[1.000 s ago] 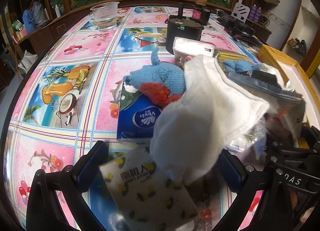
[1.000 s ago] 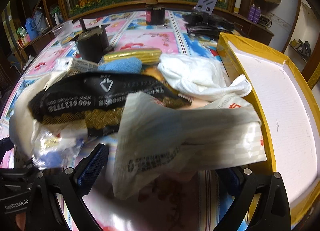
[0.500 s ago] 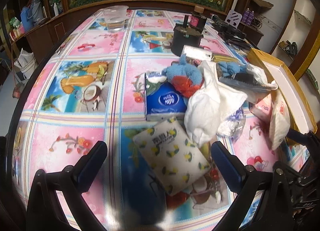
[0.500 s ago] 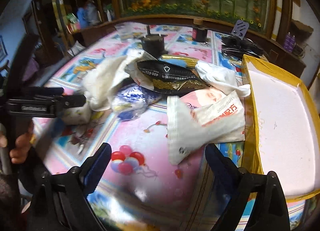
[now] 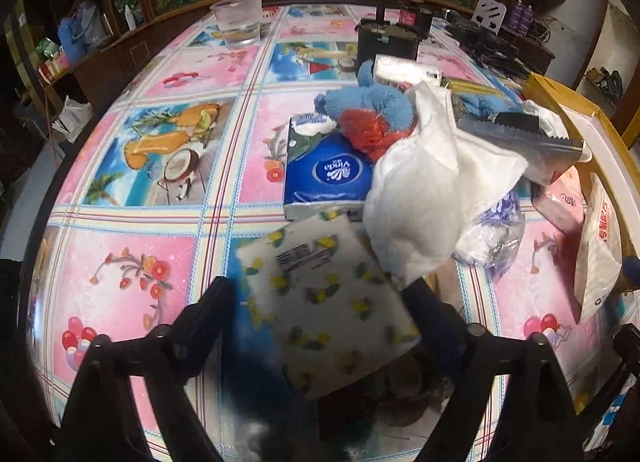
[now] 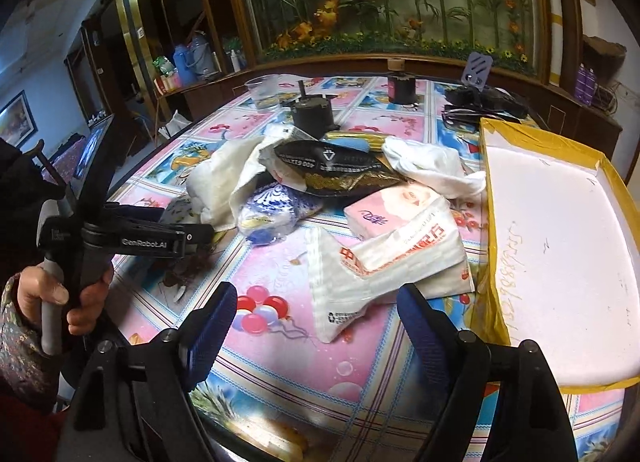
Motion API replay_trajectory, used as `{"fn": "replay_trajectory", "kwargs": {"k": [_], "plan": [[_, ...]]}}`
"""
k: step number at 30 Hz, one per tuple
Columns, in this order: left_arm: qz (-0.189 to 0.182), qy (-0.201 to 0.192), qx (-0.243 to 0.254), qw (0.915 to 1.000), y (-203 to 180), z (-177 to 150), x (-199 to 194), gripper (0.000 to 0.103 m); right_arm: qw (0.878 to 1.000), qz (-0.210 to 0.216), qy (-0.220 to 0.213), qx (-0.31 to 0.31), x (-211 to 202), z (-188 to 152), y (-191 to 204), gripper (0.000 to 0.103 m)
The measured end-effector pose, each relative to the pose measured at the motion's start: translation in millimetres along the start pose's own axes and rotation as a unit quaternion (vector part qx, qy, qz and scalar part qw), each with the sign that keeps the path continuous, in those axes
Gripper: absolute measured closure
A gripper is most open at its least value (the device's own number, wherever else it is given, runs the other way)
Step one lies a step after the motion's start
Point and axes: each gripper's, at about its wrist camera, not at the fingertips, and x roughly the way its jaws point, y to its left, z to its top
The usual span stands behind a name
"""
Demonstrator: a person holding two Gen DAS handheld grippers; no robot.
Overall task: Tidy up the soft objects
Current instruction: 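Grasp the white wrapped packet with the right tool while the left grasps the yellow-patterned tissue pack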
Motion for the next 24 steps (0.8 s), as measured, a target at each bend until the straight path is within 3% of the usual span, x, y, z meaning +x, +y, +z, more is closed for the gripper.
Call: {"fn": "replay_trajectory", "kwargs": {"k": [1,2,8,13,18,24], "plan": [[0.002,-0.006,0.002,1.0,0.0,-0.1,-2.6,0.042,1.0,0.0,-0.002,0.002,-1.2,0.0,-1.5,0.017],[0.0,-0.01,0.006,0.9999,0.1,0.1,-4.3,0.047,1.0,0.001,-0.006,0.004,-3.0,0.1,-2.5,0.017],[-0.036,-0.022,0.01,0.999,6.1,-6.5,-10.4,0.048,0.999,0.025,-0.013,0.035,-7.2,0.9,-10.2,0.017],[-0.051,-0.037,0.009,0.9979,5.8,-6.0,-14.9,0.048,0.989,0.057,-0.012,0.136,-8.9,9.5,-27.5,0.023],[-0.056,-0.044,0.011,0.9974,4.8,-6.0,-16.9,0.048,0.972,0.029,0.023,0.23,4.4,16.8,-41.0,0.024],[-0.068,-0.049,0.009,0.9964,7.0,-7.1,-19.0,0.048,0.967,-0.047,0.054,0.243,29.1,26.1,-38.1,0.024]]}}
